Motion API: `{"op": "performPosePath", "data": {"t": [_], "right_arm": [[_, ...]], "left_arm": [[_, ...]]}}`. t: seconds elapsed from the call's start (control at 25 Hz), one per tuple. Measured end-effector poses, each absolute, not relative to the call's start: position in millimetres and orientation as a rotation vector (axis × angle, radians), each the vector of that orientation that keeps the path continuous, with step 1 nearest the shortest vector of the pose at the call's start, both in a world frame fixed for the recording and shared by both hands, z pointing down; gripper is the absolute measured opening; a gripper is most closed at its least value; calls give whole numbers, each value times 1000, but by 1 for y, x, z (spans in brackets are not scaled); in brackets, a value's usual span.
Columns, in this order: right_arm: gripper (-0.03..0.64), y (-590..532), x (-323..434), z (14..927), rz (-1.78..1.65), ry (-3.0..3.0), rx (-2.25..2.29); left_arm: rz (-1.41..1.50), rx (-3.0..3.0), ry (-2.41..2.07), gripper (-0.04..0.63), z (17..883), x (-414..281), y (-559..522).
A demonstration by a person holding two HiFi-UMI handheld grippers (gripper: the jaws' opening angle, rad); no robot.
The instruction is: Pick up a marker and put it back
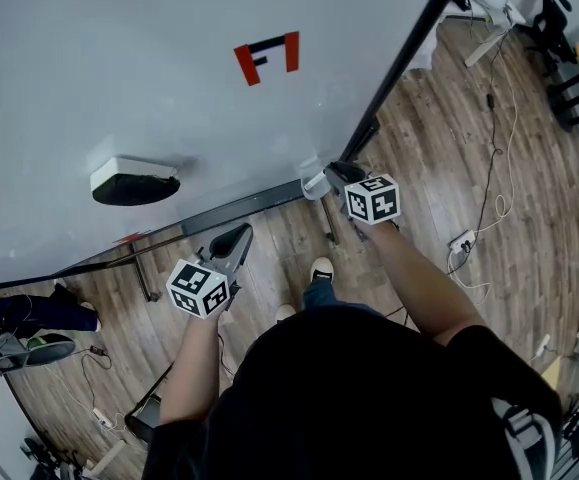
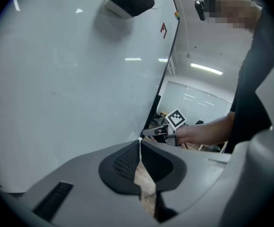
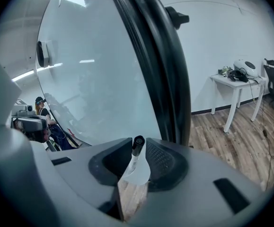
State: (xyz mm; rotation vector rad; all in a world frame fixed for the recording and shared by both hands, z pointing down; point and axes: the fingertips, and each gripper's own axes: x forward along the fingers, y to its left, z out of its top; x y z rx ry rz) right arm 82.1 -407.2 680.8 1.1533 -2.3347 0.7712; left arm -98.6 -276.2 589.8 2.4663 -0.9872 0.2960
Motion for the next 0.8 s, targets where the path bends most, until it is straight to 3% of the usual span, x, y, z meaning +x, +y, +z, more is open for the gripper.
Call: {"op": "performPosePath", "data": {"t": [0.8], "right_arm": [[63,-395,85,622,614,-2424,1234]], "left_arm": [[275,2504,-990,15,576,-104,-256]]}}
